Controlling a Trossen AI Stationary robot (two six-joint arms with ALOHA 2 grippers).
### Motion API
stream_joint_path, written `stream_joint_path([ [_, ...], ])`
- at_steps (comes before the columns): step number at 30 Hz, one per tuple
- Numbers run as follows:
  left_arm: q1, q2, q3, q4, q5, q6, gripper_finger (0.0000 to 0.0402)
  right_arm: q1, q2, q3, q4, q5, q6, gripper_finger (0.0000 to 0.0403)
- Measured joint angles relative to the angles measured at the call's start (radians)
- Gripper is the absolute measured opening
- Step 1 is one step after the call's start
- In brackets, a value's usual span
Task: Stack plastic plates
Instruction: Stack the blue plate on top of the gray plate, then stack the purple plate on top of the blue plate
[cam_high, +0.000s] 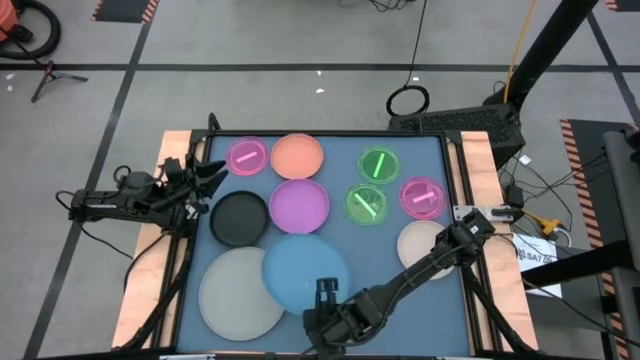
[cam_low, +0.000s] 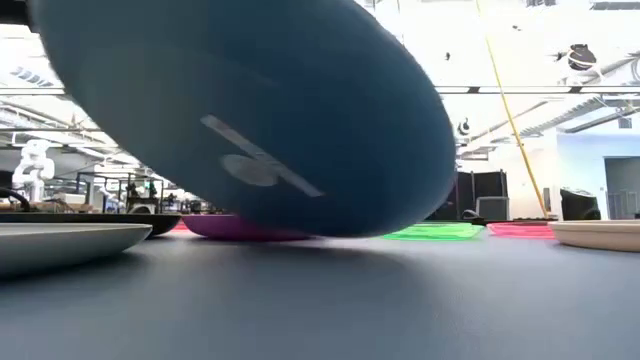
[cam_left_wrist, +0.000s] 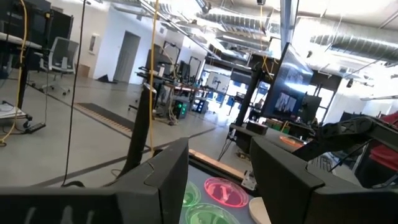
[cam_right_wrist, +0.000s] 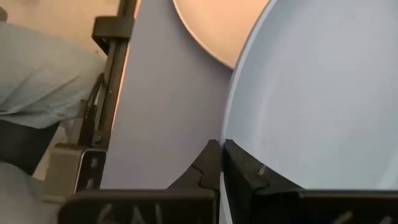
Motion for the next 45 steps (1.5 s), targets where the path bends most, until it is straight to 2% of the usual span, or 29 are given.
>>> stream_joint_path([
  [9, 0.000, 0.000, 0.000, -0.002, 0.000, -0.021, 0.0179, -0.014, 0.031, 0.000, 0.226, 0.033, -0.251, 0.0000],
  [18, 0.000, 0.000, 0.000, -0.003, 0.000, -0.026, 0.0179, -0.043, 0.111, 0.000, 0.315, 0.028, -0.482, 0.0002],
  [26, 0.000, 0.000, 0.000, -0.003, 0.000, -0.029, 0.0179, -0.045, 0.137, 0.000, 0.354, 0.057, -0.681, 0.0032],
  [37, 0.000, 0.000, 0.000, -0.006, 0.000, -0.029, 0.0179, -0.052, 0.137, 0.000, 0.437, 0.068, -0.649, 0.0065],
  [45, 0.000, 0.000, 0.000, -0.011, 0.000, -0.028, 0.0179, -0.053, 0.128, 0.000, 0.434, 0.178, -0.500, 0.0065],
])
